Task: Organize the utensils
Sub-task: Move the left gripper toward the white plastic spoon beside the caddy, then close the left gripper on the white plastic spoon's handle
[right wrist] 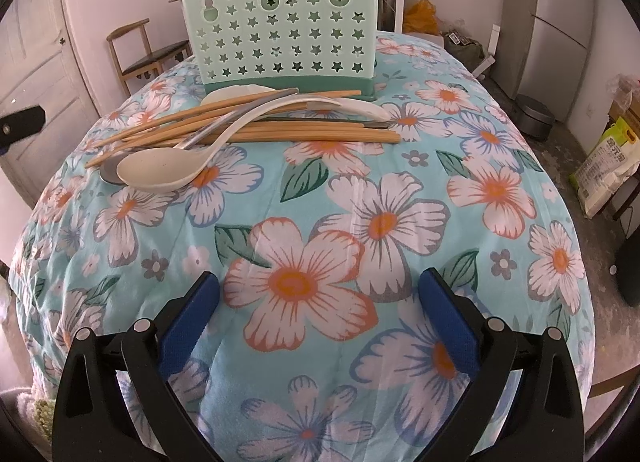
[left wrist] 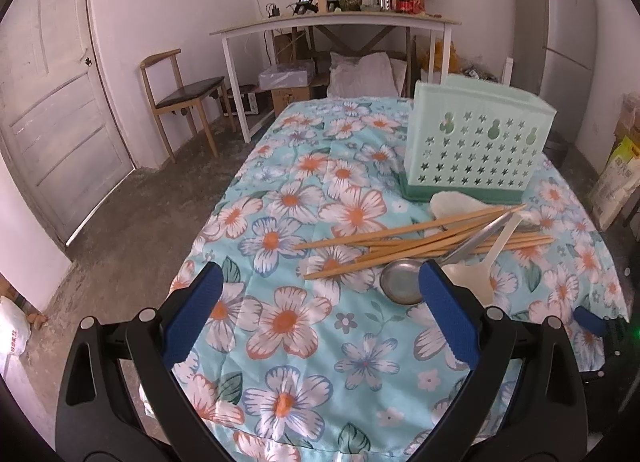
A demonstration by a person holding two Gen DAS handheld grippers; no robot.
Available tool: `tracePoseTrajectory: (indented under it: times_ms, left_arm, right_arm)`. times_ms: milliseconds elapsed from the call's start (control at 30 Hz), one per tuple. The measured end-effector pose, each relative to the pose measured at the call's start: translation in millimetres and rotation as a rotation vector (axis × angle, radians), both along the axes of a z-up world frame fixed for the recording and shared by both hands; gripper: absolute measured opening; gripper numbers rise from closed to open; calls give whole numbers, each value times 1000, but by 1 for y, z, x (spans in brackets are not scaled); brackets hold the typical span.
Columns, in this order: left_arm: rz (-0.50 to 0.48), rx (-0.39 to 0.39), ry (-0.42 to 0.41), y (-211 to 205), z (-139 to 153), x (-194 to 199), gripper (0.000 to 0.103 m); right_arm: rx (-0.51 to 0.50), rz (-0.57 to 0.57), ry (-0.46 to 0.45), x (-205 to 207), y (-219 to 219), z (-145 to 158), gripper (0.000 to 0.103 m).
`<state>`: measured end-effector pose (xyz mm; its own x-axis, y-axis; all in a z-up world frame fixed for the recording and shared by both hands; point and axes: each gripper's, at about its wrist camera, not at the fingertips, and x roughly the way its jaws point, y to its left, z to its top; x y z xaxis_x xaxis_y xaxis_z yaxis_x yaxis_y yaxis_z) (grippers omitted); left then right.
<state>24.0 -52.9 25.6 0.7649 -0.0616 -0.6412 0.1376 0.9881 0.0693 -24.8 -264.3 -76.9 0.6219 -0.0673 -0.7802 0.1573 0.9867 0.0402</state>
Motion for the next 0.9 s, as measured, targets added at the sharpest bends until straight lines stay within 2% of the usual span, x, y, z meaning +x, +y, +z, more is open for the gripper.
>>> tracePoseTrajectory:
  times_ms: [167, 300, 367, 433, 667, 833, 900]
  left_arm:
    - [-98, -57, -13, -6, 7, -8, 95]
    - [-211, -140, 46, -18, 2, -9, 92]
    - [-261, -180, 88, -25, -4, -9, 79]
    - [-295, -236, 143, -30, -11, -6, 73]
    - [-328, -440, 319, -31, -42, 12, 54]
    - [-293, -623, 472, -24, -71, 33, 48]
    - [-274, -671, 513, -23, -83, 41, 48]
  right_arm:
    - [3, 1, -7, -1, 0, 0, 97]
    - [8, 11, -11, -3, 0, 1, 97]
    - [11, 22, -18, -4, -1, 1, 97]
    - [8, 31, -26, -6, -1, 1, 97]
    - [0, 39, -33, -7, -1, 0, 97]
    - [0, 36, -34, -8, -1, 0, 97]
    - [-2, 35, -34, -7, -1, 0, 97]
